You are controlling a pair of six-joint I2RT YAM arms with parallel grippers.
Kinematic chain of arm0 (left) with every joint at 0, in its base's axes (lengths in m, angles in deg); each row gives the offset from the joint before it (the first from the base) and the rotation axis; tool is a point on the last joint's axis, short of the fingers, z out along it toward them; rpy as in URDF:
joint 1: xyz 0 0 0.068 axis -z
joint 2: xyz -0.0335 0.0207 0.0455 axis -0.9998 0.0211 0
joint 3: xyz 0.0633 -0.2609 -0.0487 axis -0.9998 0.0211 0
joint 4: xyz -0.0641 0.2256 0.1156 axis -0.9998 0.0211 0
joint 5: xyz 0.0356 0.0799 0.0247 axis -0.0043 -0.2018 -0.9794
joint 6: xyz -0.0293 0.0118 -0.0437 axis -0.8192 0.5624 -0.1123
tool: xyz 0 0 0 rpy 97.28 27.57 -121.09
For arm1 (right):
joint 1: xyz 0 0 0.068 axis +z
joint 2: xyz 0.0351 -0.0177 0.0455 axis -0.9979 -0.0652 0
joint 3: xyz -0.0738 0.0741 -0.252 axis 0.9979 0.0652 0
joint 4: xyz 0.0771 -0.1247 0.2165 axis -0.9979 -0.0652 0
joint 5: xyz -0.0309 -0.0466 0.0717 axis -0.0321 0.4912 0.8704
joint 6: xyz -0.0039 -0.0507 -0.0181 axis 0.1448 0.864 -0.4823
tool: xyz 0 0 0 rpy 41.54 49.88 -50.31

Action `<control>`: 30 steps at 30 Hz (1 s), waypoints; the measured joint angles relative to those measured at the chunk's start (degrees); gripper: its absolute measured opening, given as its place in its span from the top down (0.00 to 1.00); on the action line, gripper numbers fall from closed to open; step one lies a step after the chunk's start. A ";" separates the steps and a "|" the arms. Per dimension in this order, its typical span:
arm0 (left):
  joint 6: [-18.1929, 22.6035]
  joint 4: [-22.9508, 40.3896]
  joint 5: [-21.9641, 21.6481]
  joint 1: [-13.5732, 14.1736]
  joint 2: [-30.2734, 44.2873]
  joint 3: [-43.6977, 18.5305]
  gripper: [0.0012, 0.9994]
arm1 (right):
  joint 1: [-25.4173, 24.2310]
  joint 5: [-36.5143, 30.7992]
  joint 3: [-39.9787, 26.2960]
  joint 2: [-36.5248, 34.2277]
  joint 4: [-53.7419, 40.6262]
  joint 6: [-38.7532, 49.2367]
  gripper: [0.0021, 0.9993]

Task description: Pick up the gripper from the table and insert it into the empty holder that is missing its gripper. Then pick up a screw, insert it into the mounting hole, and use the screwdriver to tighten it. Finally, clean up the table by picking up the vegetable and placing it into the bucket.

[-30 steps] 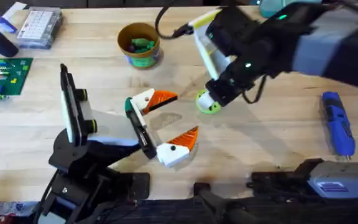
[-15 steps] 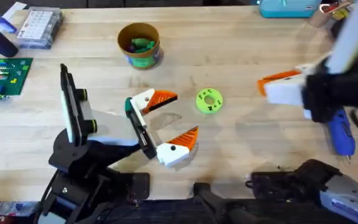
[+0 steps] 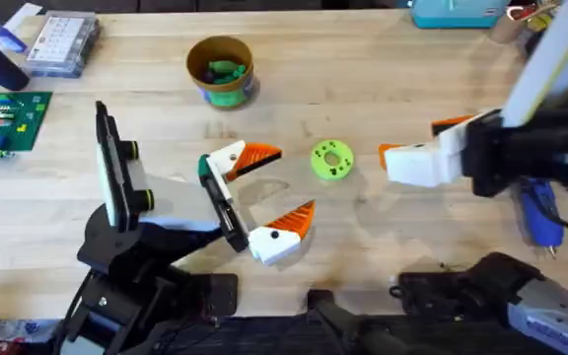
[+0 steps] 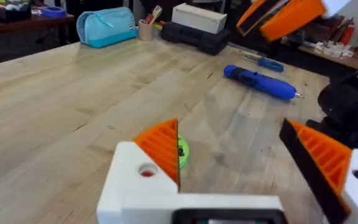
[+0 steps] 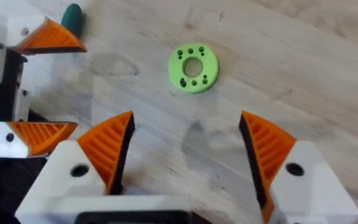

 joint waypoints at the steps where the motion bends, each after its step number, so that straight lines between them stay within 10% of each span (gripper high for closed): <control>1: 0.00 0.00 0.00 0.00 0.00 0.00 0.01 | 0.02 0.55 1.36 -0.15 1.32 -0.38 0.00; 14: 0.00 0.00 0.00 0.00 0.00 0.00 0.01 | 0.02 4.80 15.44 -3.34 16.32 -4.39 0.00; 30: 0.00 0.00 0.00 0.00 0.00 0.00 0.01 | 4.76 7.50 16.20 -26.08 25.79 -5.10 0.00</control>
